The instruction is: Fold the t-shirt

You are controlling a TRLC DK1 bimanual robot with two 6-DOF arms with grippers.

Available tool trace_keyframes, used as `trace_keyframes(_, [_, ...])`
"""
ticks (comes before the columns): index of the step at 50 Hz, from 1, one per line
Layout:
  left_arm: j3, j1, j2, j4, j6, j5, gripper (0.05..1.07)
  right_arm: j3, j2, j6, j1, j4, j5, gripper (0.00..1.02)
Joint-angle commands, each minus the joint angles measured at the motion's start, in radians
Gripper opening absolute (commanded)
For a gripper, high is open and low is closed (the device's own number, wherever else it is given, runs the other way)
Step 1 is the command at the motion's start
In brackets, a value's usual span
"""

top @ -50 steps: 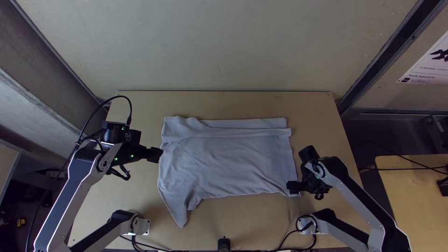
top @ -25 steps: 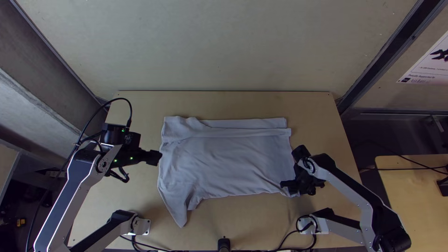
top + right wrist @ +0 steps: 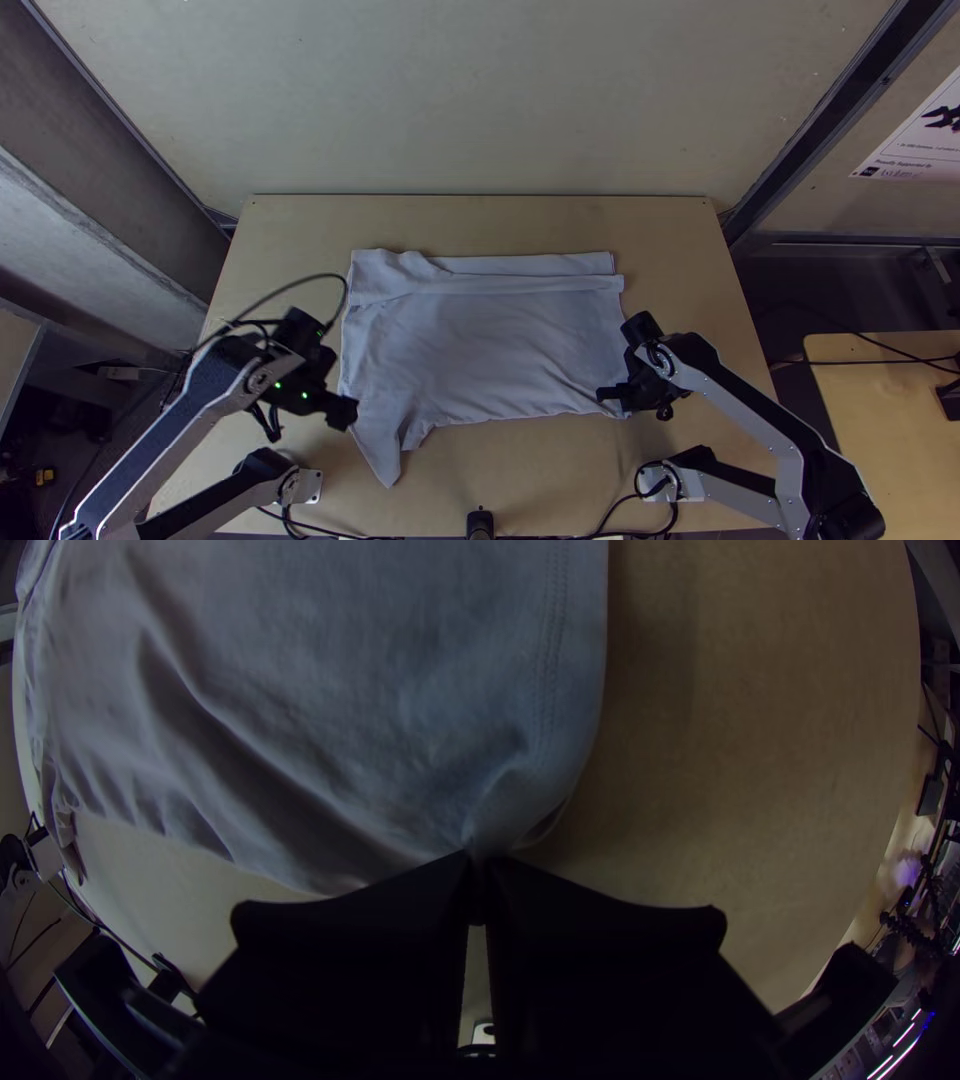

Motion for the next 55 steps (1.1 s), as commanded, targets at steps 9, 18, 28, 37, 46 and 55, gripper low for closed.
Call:
trace_keyframes(9, [-0.173,-0.187,0.094,0.058,-0.121,-0.033,1.01,0.029,-0.001,0.010,-0.001,0.006,0.011,0.02])
trace_keyframes(18, [-0.218,-0.220,0.175,0.154,-0.164,-0.058,0.89,0.035,0.002,0.008,-0.001,0.012,0.011,0.02])
trace_keyframes(28, [-0.239,-0.224,0.263,0.222,-0.166,-0.056,0.78,0.043,0.002,0.005,-0.002,0.013,0.012,0.02])
trace_keyframes(37, [-0.236,-0.226,0.322,0.243,-0.157,0.008,0.75,0.055,0.010,-0.001,-0.006,0.013,0.018,0.02])
trace_keyframes(46, [-0.233,-0.226,0.342,0.285,-0.150,0.017,0.29,0.084,0.017,-0.019,-0.030,0.013,0.023,0.02])
trace_keyframes(55, [-0.261,-0.227,0.296,0.351,-0.115,0.019,0.08,0.100,0.019,-0.022,-0.035,0.013,0.024,0.02])
